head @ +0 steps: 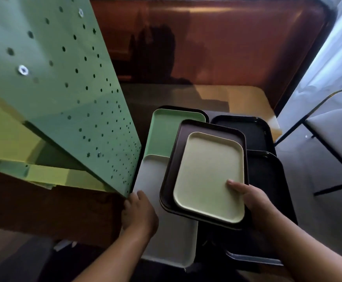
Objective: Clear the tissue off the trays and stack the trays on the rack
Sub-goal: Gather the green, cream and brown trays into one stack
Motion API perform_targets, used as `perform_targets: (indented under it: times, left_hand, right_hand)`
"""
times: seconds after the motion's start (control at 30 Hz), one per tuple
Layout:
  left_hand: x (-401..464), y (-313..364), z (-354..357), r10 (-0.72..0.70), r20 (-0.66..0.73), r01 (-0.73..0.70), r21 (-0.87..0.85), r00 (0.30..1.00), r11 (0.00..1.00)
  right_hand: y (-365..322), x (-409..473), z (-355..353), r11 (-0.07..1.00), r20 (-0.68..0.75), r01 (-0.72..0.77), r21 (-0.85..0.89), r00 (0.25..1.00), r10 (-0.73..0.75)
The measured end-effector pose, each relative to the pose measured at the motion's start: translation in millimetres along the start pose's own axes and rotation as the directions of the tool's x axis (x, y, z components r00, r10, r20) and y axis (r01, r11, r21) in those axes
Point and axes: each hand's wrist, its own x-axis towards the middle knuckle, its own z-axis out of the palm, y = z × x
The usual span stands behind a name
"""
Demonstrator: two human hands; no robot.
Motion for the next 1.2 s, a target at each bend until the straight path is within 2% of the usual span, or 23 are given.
perform_targets:
  times: [0.13,0.53,0.73,0.93,1.07,1.2]
  left_hand:
    - [-1.5,-5.0,1.9,-0.047,0.002,0.047,0.036,0.999,0.998]
    - [-5.8,-44.2,19.4,-0.095,-0.009,0.092,-0.160,0.995,0.983]
    - [10.1,-65.2,25.1,-0.146,-0.001,0.128,-0.482,0.989,0.867]
    - [12.5,-69.9,20.2,-0.068,-0.023,0.044,-0.550,0.997,0.834]
    - [12.0,-67.6,21.2,-0.122,0.048,0.128,-0.539,0.991,0.832]
    - [6.2,-55.3,11.7,-0.150,0.035,0.137,-0.641,0.988,0.755]
  right_hand:
    - [8.6,-2.8,-5.2,1.000,-0.036,0.009,-0.030,0.999,-0.010]
    - [26.5,-9.6,3.8,0.998,-0.039,-0.023,-0.059,0.999,0.021]
    - [32.5,-9.1,12.3,0.999,-0.028,-0.051,-0.019,0.998,0.050]
    - [33.8,-9.1,11.6,0.998,-0.024,-0.054,-0.012,0.998,0.054]
    - [33.3,-9.2,9.5,0.998,-0.011,-0.057,-0.010,0.998,0.057]
    - [27.6,-13.7,7.9,0.999,0.017,-0.030,-0.018,0.999,0.030]
